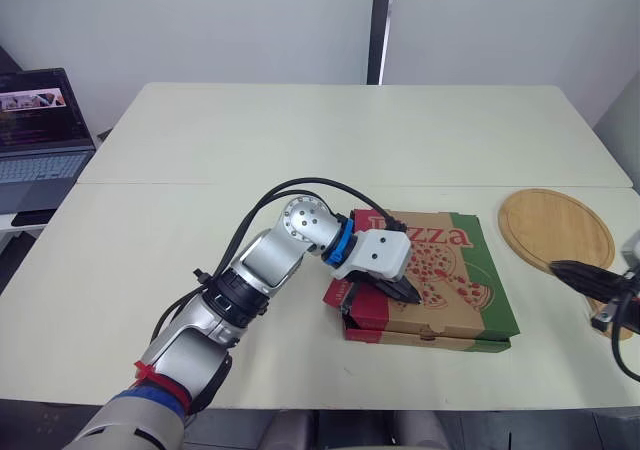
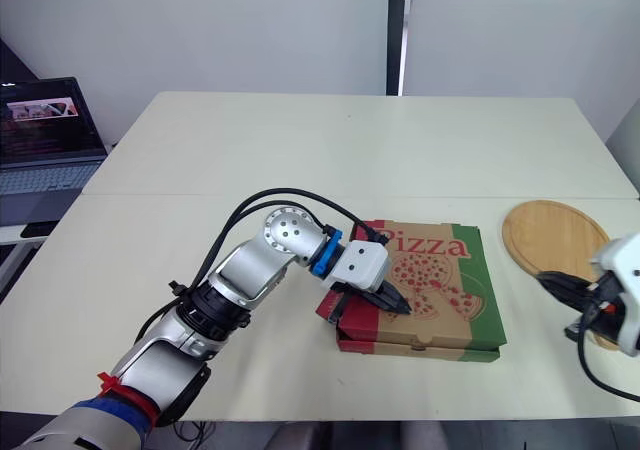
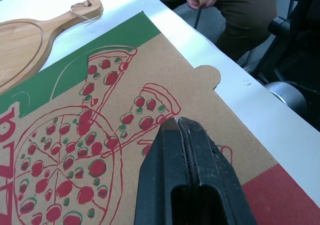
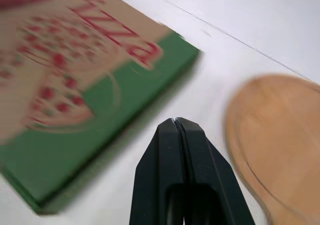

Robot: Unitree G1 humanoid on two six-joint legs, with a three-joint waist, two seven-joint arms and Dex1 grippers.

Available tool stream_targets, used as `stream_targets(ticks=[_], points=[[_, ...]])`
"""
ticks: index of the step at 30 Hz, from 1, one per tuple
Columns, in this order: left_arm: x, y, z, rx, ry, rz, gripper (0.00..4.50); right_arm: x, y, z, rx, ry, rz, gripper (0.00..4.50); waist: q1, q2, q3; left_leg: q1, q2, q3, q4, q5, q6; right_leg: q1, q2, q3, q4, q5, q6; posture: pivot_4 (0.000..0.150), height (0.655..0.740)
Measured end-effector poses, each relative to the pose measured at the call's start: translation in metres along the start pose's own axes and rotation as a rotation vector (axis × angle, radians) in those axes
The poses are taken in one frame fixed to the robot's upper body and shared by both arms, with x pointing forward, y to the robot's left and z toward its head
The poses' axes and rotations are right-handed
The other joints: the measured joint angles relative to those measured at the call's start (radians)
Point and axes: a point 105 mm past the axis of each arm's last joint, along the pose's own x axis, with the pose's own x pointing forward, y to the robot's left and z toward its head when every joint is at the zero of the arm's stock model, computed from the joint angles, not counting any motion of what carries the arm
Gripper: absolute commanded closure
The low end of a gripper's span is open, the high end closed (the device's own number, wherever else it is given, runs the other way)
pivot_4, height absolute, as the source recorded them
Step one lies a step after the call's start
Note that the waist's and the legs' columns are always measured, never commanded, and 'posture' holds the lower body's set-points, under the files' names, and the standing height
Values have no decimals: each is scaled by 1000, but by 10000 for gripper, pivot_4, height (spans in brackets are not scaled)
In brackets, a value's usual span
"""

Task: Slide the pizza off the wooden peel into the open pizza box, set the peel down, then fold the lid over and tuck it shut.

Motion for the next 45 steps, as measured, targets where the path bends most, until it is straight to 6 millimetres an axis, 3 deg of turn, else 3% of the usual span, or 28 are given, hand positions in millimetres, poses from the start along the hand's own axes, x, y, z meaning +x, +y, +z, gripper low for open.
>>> stream_targets(ticks=[5, 10, 14, 21, 25, 32, 39, 45], points=[[-14, 6, 7, -53, -66, 59, 45000, 28, 38, 12, -39, -42, 162, 44630, -1, 0, 0, -1, 0, 0, 0, 0, 0, -1, 0, 0, 0, 0, 0, 1500, 7341], [-45, 5, 18, -82, -117, 124, 45000, 42, 51, 13, -45, -49, 218, 44630, -2, 0, 0, -1, 0, -1, 0, 0, 0, -1, 0, -1, 0, 0, 0, 1500, 7341], [-89, 4, 4, -139, -28, 248, 45000, 49, 58, 10, -61, -41, 248, 44630, -2, 0, 0, -1, 0, -1, 0, 0, 0, -1, 0, -1, 0, 0, 0, 1500, 7341], [-121, -11, -38, -246, 116, 353, 45000, 53, 63, 12, -103, -58, 267, 44630, -2, 0, 0, -1, 0, -1, 0, 0, 0, -2, 0, -1, 0, 0, 0, 1500, 7341], [-115, -23, -50, -272, 131, 341, 45000, 53, 62, 13, -120, -51, 272, 44630, 3, 0, 0, -1, 0, -1, 0, 0, 0, -1, 0, -1, 0, 0, 0, 1500, 7341], [-84, -25, -41, -229, 84, 272, 45000, 53, 63, 13, -134, -51, 288, 44630, -1, 0, 0, -1, 0, -1, 0, 0, 0, -2, 0, -1, 0, 0, 0, 1500, 7341], [-75, -29, -42, -224, 86, 254, 45000, 54, 64, 14, -135, -51, 294, 44630, 1, -1, 0, -1, 0, -1, 0, 0, 0, -1, 0, -1, 0, 0, 0, 1500, 7341], [-68, -21, -39, -208, 59, 303, 45000, 54, 64, 17, -144, -61, 295, 44630, 2, -1, 0, -1, 0, -1, 0, 0, 0, -1, 0, -1, 0, 0, 0, 1500, 7341]])
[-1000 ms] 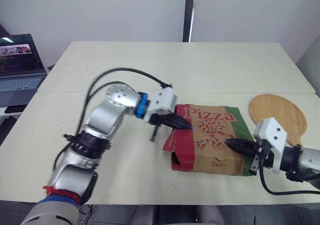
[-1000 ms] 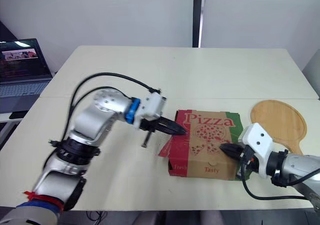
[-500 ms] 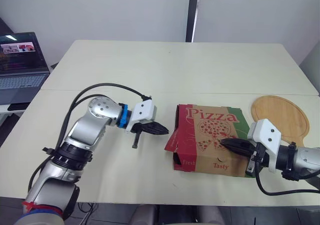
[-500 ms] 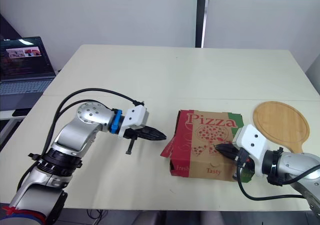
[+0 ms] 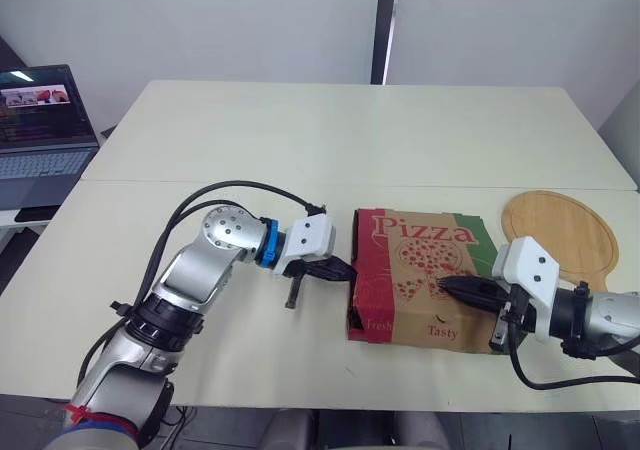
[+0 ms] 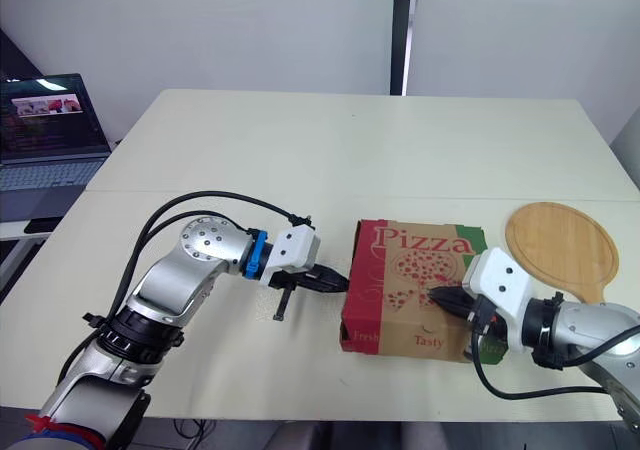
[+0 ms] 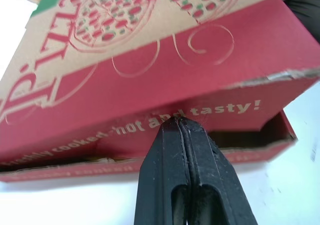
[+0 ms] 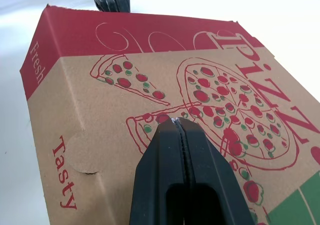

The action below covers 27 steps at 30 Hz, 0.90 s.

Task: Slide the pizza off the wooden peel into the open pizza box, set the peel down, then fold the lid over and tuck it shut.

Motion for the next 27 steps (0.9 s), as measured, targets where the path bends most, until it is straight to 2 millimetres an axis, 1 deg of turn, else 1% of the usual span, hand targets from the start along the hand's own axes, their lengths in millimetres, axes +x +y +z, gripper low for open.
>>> stream_targets(ticks=[5, 10, 13, 16, 18, 19, 20, 22, 25, 27], points=[[-3, 1, -2, 2, 17, 12, 45000, 1, 0, 0, 0, 0, 5, 44630, -1, 0, 0, 0, 0, 0, 0, 0, 0, 0, 0, 0, 0, 0, 0, 1500, 7341], [-22, 0, -8, -48, 58, -5, 45000, 2, 1, -2, -2, 11, 12, 44630, -3, 0, 0, 0, 0, 0, 0, 0, 0, 0, 0, 0, 0, 0, 0, 1500, 7341], [-31, 9, 5, -83, 20, 1, 45000, 2, 0, -3, -11, 23, 7, 44630, 0, 0, 0, 0, 0, 0, 0, 0, 0, 0, 0, -1, 0, 0, 0, 1500, 7341], [-35, 23, 27, -64, -41, 22, 45000, 2, 1, -4, -13, 26, 10, 44630, -1, 0, 0, 0, 0, 0, 0, 0, 0, 0, 0, -1, 0, 0, 0, 1500, 7341], [-27, 29, 43, -43, -102, 19, 45000, 2, 1, -4, -14, 27, 12, 44630, -1, 0, 0, 0, 0, 0, 0, 0, 0, 0, 0, -1, 0, 0, 0, 1500, 7341], [-18, 28, 50, -28, -135, -1, 45000, 2, 1, -4, -15, 29, 14, 44630, 0, 0, 0, 0, 0, 0, 0, 0, 0, 0, 0, 0, 0, 0, 0, 1500, 7341], [-11, 27, 54, -19, -147, -24, 45000, 2, 2, -4, -16, 30, 17, 44630, -1, 0, 0, 0, 0, 0, 0, 0, 0, 0, 0, 0, 0, 0, 0, 1500, 7341], [6, 19, 54, 7, -148, -82, 45000, 1, 2, -5, -18, 33, 20, 44630, -3, 0, 0, 0, 0, 0, 0, 0, 0, 0, 0, 0, 0, 0, 0, 1500, 7341], [23, 11, 50, 70, -120, -143, 45000, -4, -3, -1, -11, 20, -1, 39036, -3, 0, 0, 0, 0, 0, 0, 0, 0, 0, 0, 0, 0, 0, 0, 1500, 7341], [29, 10, 47, 82, -109, -161, 45000, -11, -8, 5, -4, 1, -26, 32433, -3, 0, 0, 0, 0, 0, 0, 0, 0, 0, 0, 0, 0, 0, 0, 1500, 7341]])
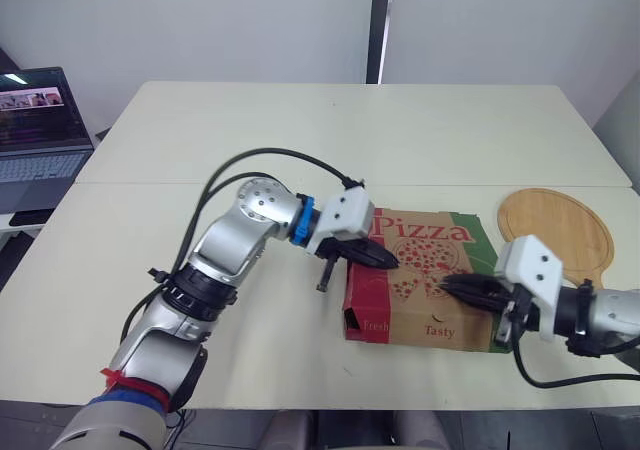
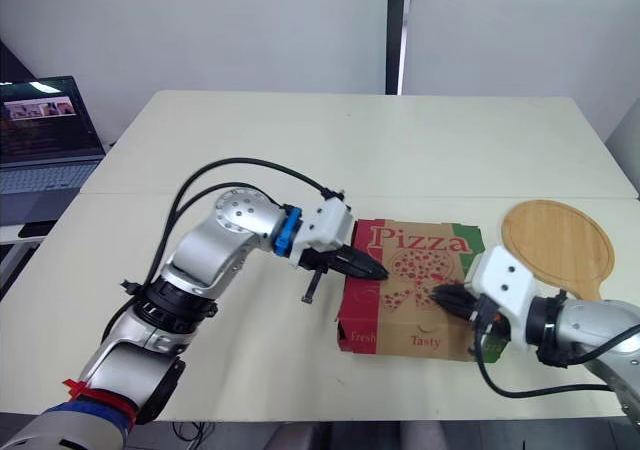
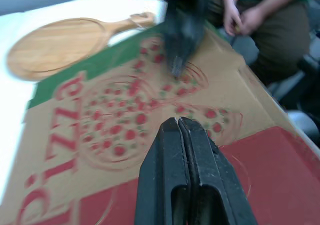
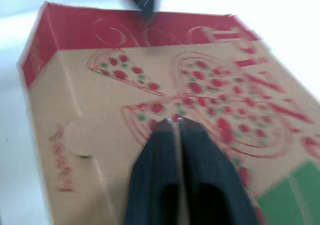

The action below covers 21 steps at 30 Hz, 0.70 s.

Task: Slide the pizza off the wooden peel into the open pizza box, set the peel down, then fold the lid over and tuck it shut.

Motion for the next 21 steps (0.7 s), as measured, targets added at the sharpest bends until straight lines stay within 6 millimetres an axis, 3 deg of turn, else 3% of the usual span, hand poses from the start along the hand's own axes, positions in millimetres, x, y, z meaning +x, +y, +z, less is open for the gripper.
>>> stream_targets(ticks=[4, 9, 12, 21], points=[[7, 0, -1, 11, -13, -20, 45000, -18, 2, 11, -12, 23, 31, 18545, 2, 0, 0, 0, 0, 0, 0, 0, 0, 0, 0, 0, 0, 0, 0, 1500, 7341], [8, 3, 0, 31, -14, -30, 45000, -30, 23, 5, -12, 130, 149, 1453, 2, 0, 0, 0, 0, 0, 0, 0, 1, 1, 0, 0, 0, 0, 0, 1500, 7341], [9, 4, -1, 26, -13, -31, 45000, -31, 26, -1, -18, 171, 164, 1453, 2, -1, 0, 0, 0, 0, 0, 0, 1, 1, 0, 0, 0, 0, 0, 1500, 7341], [11, 2, 2, 44, -21, -55, 45000, -22, 8, -10, -176, 210, 71, 1453, 1, 0, 0, 0, 0, 0, 0, 0, 0, 0, 0, 0, 0, 0, 0, 1500, 7341]])
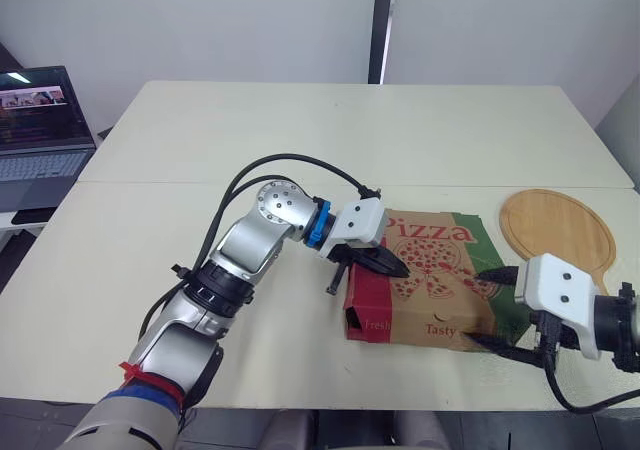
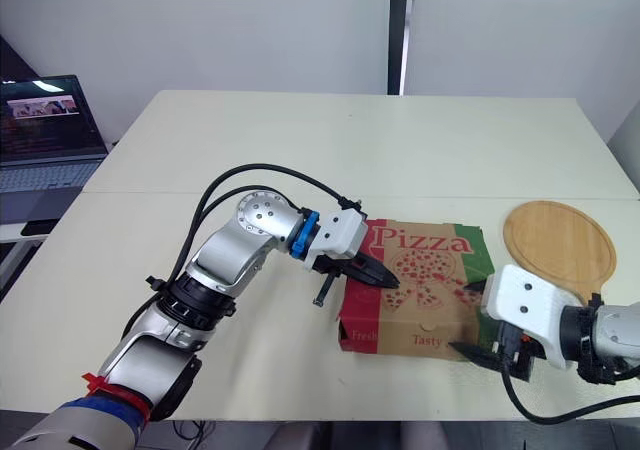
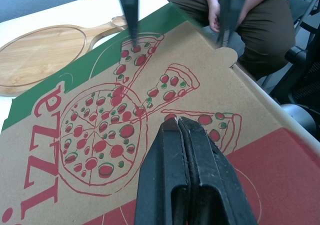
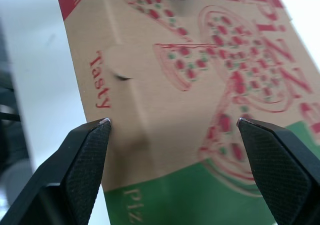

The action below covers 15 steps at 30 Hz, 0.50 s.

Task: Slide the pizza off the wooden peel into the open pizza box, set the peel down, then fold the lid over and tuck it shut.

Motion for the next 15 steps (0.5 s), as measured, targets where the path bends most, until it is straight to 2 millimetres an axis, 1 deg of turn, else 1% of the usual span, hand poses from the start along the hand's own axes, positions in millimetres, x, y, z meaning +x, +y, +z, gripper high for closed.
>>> stream_targets(ticks=[8, 15], points=[[1, -2, 0, 3, 2, -22, 45000, 1, -3, 5, -16, -29, -12, 1453, 0, 0, 0, 0, 0, 0, 0, 0, 0, 0, 0, 0, 0, 0, 0, 1500, 7341], [10, -12, -6, 19, 34, -70, 45000, 10, 1, -3, -3, -13, -19, 1453, 0, 0, 0, 0, 0, 0, 0, 0, 0, 0, 0, 0, 0, 0, 0, 1500, 7341]])
